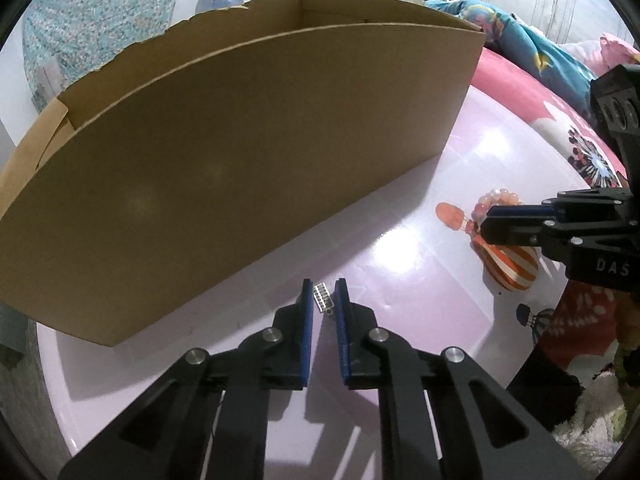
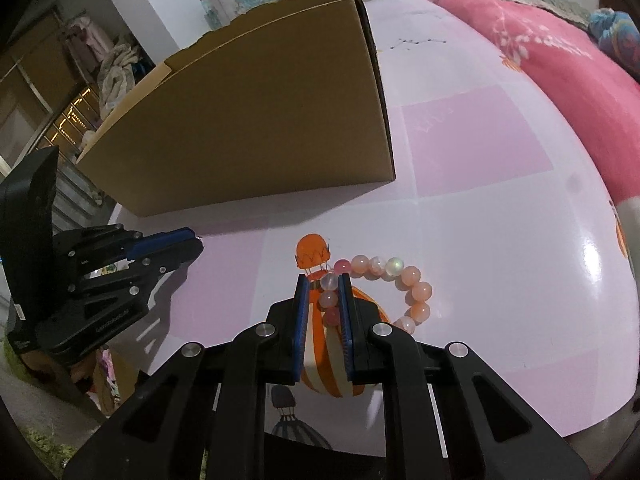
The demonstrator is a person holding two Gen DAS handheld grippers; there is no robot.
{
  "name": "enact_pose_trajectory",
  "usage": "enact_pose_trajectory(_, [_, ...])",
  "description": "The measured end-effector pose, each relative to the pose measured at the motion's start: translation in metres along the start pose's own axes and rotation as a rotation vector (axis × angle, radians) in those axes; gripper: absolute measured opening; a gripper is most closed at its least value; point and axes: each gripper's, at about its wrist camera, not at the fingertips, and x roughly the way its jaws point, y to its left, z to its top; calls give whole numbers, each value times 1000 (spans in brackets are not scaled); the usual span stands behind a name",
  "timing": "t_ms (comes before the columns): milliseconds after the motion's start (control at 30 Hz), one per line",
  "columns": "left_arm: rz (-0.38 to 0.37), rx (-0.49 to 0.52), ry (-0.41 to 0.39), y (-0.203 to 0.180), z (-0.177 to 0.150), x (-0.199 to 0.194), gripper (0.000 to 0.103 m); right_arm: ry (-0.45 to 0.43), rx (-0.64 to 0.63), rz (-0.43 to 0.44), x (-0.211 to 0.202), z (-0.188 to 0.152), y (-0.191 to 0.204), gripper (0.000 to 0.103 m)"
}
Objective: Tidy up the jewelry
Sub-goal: 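Close the left tool on the silver comb earring while the right tool closes on the pink bracelet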
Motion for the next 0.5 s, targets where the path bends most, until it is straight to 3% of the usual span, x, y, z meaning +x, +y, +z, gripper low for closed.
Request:
enact_pose_trajectory(167, [15, 15, -4, -4, 2, 2, 4, -11, 1, -1, -1, -4, 1, 13])
enact_pose_trajectory(500, [5, -1, -11, -2, 1, -1, 4, -12, 0, -10, -2, -4, 2, 16])
